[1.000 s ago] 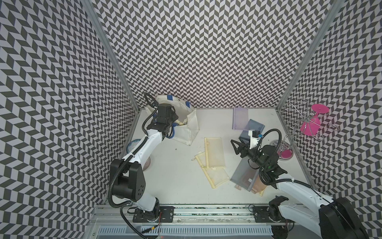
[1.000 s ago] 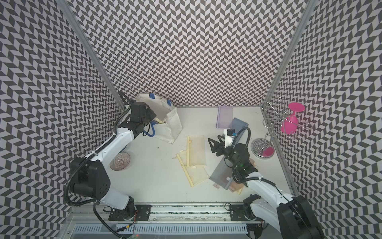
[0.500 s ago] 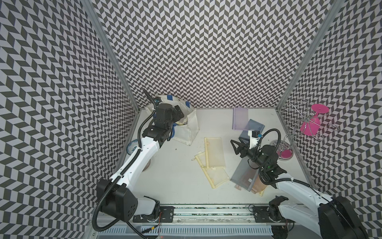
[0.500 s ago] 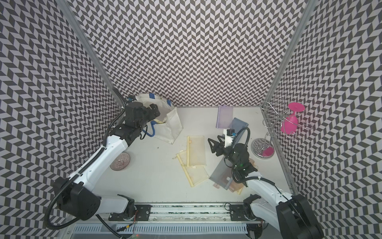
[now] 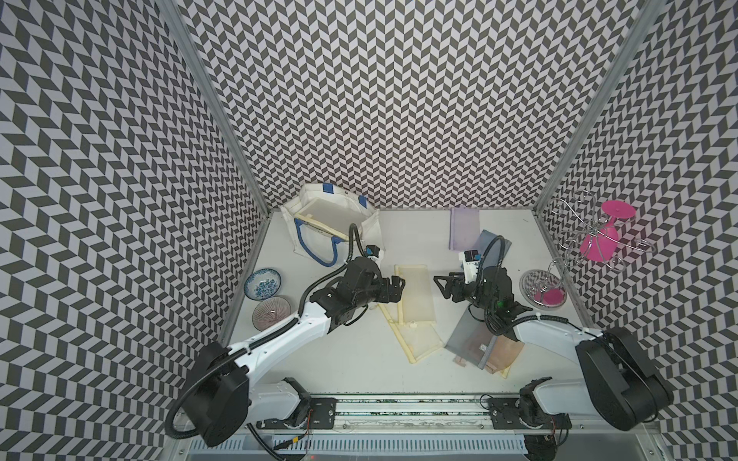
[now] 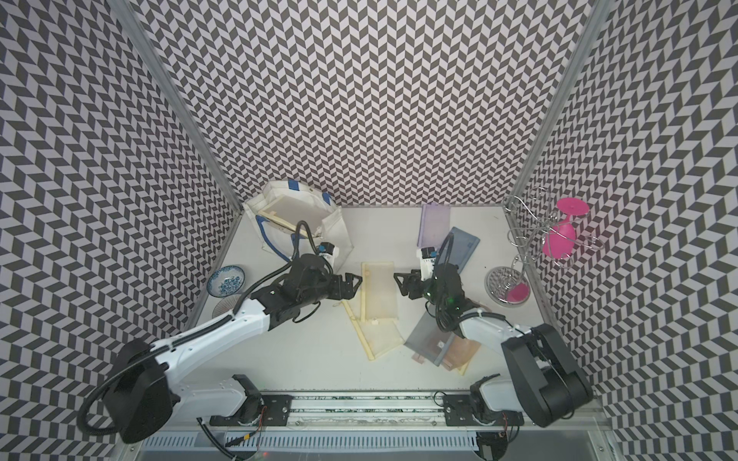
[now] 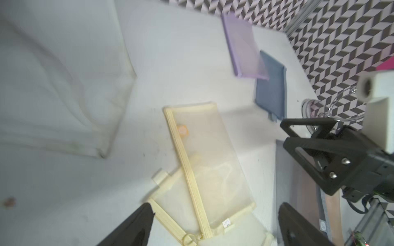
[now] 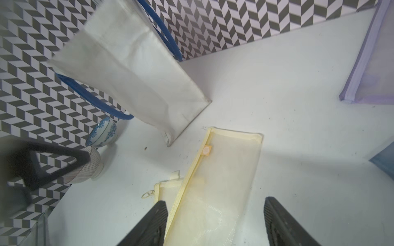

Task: Put the pencil pouch into the canvas bag
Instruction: Pick up the pencil pouch.

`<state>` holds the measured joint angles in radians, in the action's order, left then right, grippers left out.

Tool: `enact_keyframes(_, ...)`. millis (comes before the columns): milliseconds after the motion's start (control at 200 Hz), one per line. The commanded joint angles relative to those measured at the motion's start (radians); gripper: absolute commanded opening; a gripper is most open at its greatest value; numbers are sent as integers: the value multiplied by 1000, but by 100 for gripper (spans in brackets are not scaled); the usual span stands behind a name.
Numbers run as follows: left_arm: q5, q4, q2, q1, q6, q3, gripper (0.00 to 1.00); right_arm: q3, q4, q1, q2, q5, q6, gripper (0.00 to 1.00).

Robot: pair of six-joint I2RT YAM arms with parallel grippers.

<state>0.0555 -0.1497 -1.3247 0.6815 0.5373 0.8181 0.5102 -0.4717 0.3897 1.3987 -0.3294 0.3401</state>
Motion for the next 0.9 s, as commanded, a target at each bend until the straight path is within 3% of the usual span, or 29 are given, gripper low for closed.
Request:
enact_keyframes(0,128,136,-71,-14,29,-8,84,40,-25,1,64,-55,-4,72)
enact_keyframes(160,116,184,-177,-17,62,-16,72,62,-24,1,145,-70,6,70)
enact_keyframes(691,151,369,-465,-4,156,16,68,40,-252,-35,341,-289,172,65)
enact_keyframes(896,172,416,-524,19,183,54,57,25,-353,-49,403,-350,248,65)
